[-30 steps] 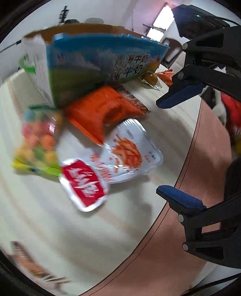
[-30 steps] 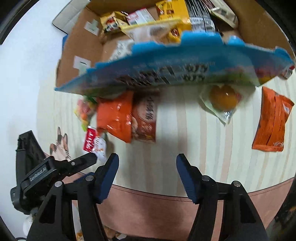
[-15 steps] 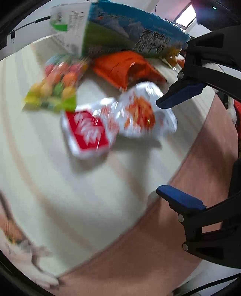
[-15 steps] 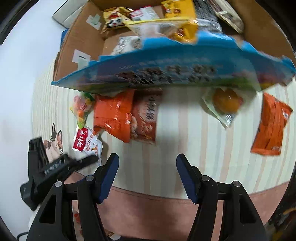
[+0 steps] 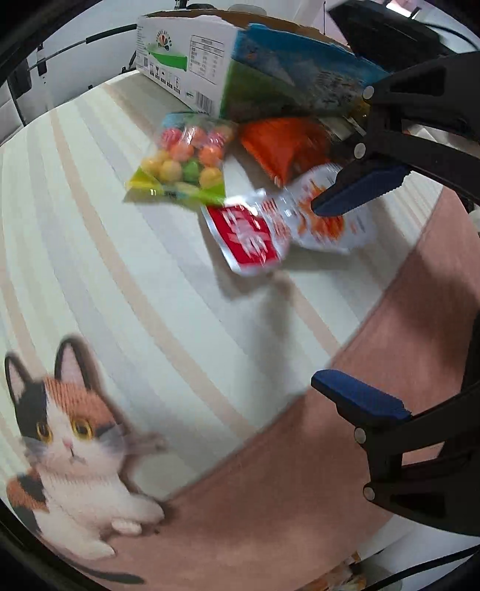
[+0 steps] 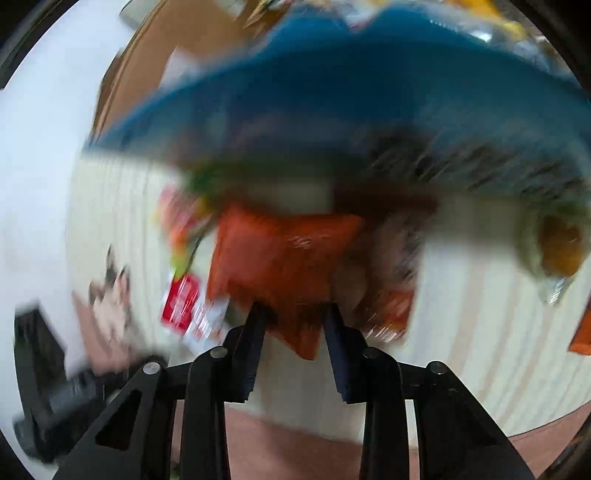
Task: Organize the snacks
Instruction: 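Move both tools back over the table toward the remaining snacks, then grasp the red-white fish strip packet with left gripper while right grasps orange bag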
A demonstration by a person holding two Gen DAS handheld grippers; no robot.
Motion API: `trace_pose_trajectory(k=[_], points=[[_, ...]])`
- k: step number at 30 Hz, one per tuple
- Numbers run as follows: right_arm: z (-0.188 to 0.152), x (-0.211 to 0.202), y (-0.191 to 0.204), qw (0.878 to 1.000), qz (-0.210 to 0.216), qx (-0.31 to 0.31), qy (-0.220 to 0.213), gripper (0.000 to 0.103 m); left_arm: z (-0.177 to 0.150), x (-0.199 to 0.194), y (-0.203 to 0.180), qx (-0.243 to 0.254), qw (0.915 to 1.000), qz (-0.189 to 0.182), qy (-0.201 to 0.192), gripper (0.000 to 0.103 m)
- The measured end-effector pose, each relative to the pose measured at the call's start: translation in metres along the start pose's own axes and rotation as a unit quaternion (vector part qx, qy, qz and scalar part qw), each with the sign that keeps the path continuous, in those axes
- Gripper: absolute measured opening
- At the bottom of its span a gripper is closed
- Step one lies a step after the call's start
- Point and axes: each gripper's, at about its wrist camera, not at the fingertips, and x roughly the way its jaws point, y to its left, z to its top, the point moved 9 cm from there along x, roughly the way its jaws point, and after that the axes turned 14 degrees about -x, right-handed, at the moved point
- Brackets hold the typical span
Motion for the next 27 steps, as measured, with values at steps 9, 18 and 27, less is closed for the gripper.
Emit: trace_pose_trajectory(k=[9, 18, 27], points=[[-0.009, -0.037, -0.006, 0.997, -0.063, -0.049, -0.012, 0.054, -0.002, 0.03, -0.039, 0.027, 0.9988, 0.039, -0.012, 0.084], [0.025, -0.025, 0.018, 0.969, -0.147, -0.2, 0.007, 0.079, -0.007, 0.04, -0.017, 0.122, 0.9825, 0.128, -0.059, 0.087], [0.05, 0.029, 0.033, 0.954, -0.187, -0.23, 0.053, 0.078, 0.0, 0.016, 0.031, 0.117, 0.9826, 0.131, -0.06, 0.086]])
